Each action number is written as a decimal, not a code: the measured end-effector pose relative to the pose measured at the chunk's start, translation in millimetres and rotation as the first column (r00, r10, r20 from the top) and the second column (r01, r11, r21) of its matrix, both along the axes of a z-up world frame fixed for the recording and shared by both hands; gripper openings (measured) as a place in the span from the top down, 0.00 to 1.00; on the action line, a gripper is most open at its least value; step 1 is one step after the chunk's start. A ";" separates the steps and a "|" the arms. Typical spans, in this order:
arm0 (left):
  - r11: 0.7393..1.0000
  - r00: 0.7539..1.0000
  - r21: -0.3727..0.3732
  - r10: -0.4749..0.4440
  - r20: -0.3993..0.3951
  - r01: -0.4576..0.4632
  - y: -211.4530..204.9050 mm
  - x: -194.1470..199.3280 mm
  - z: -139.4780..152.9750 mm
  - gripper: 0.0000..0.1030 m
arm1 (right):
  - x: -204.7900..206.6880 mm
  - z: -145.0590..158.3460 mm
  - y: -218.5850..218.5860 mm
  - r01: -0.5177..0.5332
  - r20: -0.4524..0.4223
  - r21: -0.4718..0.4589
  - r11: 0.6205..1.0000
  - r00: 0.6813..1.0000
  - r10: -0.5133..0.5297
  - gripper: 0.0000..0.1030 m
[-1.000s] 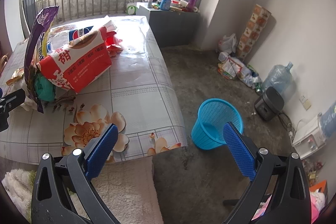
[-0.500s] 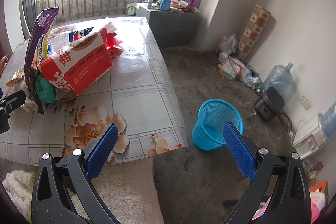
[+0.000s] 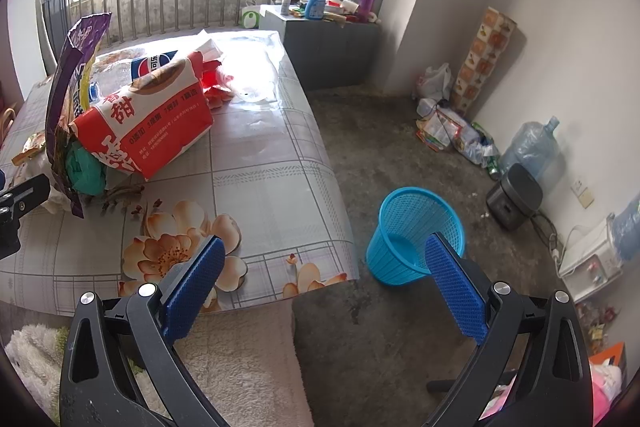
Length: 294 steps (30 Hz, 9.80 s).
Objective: Collect trash
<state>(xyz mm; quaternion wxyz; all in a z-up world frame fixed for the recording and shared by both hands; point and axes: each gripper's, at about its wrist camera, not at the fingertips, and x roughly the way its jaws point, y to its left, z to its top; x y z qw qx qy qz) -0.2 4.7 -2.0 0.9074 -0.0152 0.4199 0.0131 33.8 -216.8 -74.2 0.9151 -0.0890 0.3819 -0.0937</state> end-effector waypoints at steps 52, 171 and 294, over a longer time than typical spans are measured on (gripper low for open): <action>1.000 1.000 0.018 0.006 -0.016 -0.006 4.0 -0.6 -5.9 0.04 | 5.0 -4.1 8.5 -0.013 0.005 0.032 0.999 1.000 0.013 0.08; 0.590 0.477 -0.280 -0.793 -0.379 0.758 -548.7 270.7 -214.6 0.44 | 111.4 -192.0 -400.8 0.580 -0.217 0.716 0.388 0.714 -0.666 0.54; 0.726 0.995 -0.686 -0.024 -0.099 -0.051 257.8 79.6 -115.2 0.56 | 48.6 -0.5 224.4 -0.682 -0.077 0.355 0.639 0.660 0.747 0.50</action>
